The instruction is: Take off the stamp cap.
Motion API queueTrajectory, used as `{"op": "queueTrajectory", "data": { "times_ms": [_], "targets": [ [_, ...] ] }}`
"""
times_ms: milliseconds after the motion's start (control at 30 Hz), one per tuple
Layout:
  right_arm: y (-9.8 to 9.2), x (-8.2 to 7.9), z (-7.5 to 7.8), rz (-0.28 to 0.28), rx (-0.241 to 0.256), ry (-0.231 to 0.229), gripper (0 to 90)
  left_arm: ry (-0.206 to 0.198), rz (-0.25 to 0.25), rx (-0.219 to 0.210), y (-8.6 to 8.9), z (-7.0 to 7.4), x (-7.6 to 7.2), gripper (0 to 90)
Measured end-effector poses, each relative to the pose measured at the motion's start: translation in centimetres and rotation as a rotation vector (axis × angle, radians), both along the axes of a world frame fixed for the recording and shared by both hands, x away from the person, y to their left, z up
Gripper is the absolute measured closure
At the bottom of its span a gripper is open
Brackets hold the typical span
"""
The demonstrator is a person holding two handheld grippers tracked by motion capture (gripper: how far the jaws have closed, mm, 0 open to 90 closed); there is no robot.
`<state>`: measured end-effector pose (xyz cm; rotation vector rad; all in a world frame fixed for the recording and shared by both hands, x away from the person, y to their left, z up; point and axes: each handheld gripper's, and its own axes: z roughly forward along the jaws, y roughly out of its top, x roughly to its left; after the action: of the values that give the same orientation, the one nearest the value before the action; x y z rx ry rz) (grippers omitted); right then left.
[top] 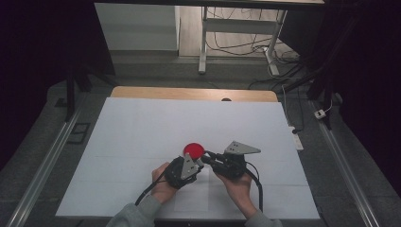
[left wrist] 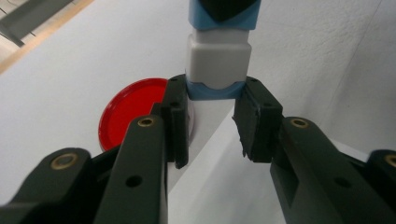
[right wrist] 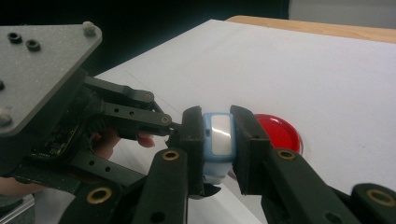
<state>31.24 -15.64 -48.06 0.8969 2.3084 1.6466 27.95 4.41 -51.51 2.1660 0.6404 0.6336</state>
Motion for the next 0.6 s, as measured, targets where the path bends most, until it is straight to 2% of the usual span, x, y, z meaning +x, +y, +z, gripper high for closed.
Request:
{"op": "queueTrajectory", "data": {
  "times_ms": [67,167,433,533,567,600],
  "targets": [
    [0.01,-0.04,-0.01,-0.001,-0.001,-0.003,75.4,0.004,0.003,-0.012,0.04,-0.04,0.03,66.5],
    [0.03,-0.07,0.01,0.000,-0.003,-0.004,75.3,-0.001,-0.001,0.002,0.03,-0.01,-0.01,66.6],
    [-0.03,0.14,0.05,0.011,-0.007,0.013,75.4,-0.058,-0.007,0.074,-0.20,-0.01,-0.26,66.7],
    [-0.13,0.15,0.14,0.005,-0.002,0.010,75.4,-0.082,-0.004,0.137,-0.44,-0.36,-0.33,66.7],
    [-0.29,0.17,0.29,-0.002,-0.004,0.002,75.4,-0.065,-0.004,0.112,-0.32,-0.41,-0.24,66.7],
    [-0.53,0.24,0.43,-0.007,0.006,0.001,75.4,-0.037,-0.005,0.065,-0.11,-0.32,-0.09,66.7]
  ]
}}
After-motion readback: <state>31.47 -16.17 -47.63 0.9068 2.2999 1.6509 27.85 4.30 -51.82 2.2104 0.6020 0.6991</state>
